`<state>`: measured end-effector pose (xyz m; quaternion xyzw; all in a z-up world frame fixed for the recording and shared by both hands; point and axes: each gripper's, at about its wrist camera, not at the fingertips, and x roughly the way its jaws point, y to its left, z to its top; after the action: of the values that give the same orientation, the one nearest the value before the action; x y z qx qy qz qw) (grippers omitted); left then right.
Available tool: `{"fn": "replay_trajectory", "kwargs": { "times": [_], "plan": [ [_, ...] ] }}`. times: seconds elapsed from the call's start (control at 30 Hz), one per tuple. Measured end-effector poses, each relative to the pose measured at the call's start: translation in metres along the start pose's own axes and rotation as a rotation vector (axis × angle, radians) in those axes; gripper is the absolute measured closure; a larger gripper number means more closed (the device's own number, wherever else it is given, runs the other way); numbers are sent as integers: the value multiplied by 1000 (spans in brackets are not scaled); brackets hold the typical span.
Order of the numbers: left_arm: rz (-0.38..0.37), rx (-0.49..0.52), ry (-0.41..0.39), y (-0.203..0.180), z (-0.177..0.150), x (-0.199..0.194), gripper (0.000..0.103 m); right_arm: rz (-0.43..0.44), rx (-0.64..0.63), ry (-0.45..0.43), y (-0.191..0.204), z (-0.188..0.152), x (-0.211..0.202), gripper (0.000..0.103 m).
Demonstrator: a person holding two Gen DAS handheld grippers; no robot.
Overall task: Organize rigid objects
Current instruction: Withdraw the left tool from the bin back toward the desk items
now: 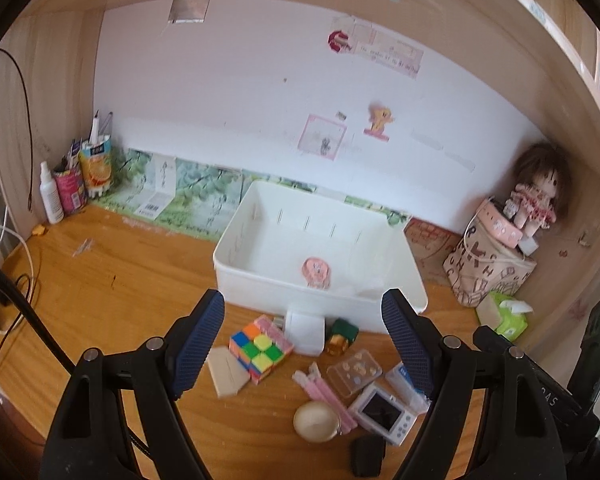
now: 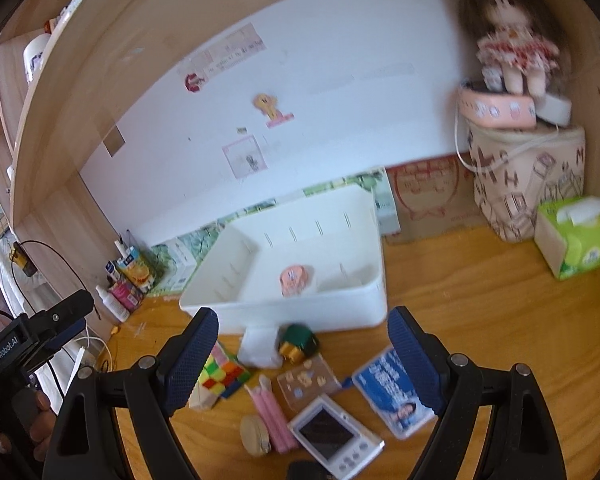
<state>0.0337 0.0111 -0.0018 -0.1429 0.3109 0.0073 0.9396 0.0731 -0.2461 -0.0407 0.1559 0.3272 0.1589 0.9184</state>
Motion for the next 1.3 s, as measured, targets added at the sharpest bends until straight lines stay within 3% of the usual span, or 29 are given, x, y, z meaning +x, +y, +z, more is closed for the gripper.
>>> {"fn": "replay_trajectory", "kwargs": {
  "times": [0.47, 0.87, 1.3],
  "plan": [
    [42, 59, 141, -9, -27, 9, 20, -26, 150, 105, -32, -38, 4, 16],
    [-52, 145, 213, -18, -22, 22, 20, -101, 249, 166, -41, -60, 3, 16],
    [-183, 257, 246, -15, -6, 19, 20, -171, 338, 197, -19, -73, -6, 16]
  ]
}}
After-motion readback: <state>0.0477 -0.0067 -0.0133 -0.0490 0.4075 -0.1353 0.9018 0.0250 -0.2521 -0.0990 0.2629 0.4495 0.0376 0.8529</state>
